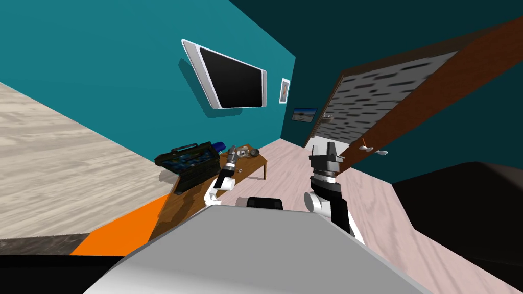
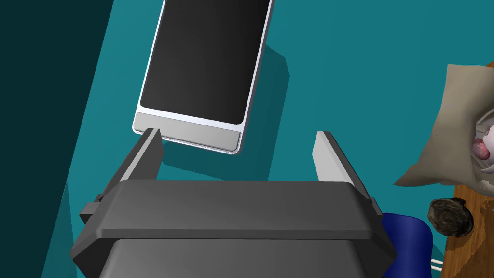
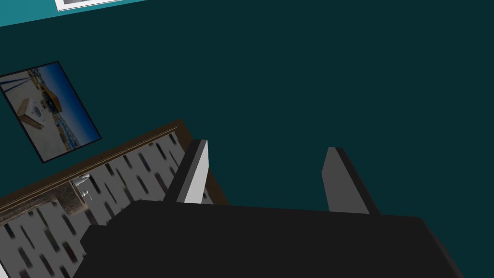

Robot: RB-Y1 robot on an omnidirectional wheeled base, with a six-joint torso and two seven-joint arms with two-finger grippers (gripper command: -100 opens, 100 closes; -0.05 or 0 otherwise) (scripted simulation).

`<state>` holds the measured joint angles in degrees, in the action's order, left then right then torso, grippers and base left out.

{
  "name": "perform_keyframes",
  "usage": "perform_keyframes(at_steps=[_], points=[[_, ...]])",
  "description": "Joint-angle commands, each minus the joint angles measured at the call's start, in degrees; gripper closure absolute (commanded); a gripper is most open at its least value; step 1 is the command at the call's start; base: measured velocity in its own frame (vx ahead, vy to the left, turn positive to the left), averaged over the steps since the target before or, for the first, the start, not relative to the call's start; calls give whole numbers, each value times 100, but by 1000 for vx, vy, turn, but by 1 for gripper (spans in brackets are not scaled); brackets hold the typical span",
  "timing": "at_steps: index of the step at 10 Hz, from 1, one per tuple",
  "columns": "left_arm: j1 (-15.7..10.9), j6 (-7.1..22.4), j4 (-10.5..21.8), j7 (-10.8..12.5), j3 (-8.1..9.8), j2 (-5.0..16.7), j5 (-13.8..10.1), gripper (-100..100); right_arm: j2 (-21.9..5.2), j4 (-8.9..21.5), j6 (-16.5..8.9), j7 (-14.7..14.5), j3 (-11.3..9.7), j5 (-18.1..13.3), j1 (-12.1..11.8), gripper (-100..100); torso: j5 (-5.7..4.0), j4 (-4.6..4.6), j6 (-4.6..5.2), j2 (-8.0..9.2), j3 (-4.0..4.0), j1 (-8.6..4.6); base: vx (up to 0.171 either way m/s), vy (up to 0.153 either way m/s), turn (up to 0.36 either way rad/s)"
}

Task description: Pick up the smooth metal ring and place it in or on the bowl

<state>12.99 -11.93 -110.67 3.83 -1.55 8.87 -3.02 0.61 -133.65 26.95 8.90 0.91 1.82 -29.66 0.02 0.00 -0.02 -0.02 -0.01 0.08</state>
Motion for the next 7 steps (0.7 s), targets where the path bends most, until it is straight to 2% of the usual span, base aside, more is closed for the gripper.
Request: perform_keyframes(at_steps=[1, 2, 4, 5, 7], points=[[-141, 285, 262, -29, -19, 25, -5, -100, 0, 0, 0, 0, 0, 0, 0, 0, 0, 0, 0, 0, 0, 0, -1, 19, -24], [-141, 285, 262, -29, -19, 25, -5, -100, 0, 0, 0, 0, 0, 0, 0, 0, 0, 0, 1, 0, 0, 0, 0, 17, -22], [-408, 635, 657, -96, -62, 54, -5, -100, 0, 0, 0, 0, 0, 0, 0, 0, 0, 0, 1, -1, 0, -2, -1, 22, -49], [-408, 686, 775, -96, -62, 54, -5, -100, 0, 0, 0, 0, 0, 0, 0, 0, 0, 0, 1, -1, 0, 1, -3, 22, -20], [-691, 1026, 1192, -166, -105, 85, -4, -100, 0, 0, 0, 0, 0, 0, 0, 0, 0, 0, 1, 0, 0, -1, -4, 21, -48]])
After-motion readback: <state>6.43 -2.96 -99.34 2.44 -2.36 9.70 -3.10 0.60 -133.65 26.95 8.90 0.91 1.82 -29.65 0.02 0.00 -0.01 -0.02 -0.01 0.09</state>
